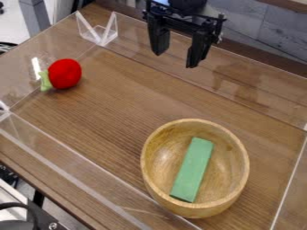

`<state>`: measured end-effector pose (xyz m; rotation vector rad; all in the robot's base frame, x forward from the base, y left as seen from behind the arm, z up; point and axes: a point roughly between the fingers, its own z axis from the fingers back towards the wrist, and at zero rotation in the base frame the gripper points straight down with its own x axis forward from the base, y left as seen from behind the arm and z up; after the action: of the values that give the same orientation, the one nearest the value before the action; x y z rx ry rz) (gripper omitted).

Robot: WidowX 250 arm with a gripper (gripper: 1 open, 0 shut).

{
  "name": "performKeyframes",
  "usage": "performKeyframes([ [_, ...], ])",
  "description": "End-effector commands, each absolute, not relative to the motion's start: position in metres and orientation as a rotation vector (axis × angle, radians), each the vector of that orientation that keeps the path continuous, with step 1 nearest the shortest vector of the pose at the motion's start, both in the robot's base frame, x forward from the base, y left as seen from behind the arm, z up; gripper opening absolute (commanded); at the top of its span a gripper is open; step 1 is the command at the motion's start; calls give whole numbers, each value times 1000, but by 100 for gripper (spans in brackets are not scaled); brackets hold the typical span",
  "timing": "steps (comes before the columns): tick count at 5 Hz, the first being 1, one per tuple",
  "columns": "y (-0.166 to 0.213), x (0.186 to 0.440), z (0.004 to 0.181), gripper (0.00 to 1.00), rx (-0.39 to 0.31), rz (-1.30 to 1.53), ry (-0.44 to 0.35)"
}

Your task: Move the red fruit to the right

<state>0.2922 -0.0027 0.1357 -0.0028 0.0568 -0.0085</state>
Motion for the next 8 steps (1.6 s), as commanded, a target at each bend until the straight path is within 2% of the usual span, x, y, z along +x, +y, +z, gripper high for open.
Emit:
performKeyframes([
  [1, -1, 289, 123, 100, -5, -5, 90],
  [5, 161, 258, 115, 100, 15, 121, -29],
  [6, 179, 263, 104, 100, 13, 133, -42],
  [8, 190, 276, 86, 100, 9, 171, -67],
])
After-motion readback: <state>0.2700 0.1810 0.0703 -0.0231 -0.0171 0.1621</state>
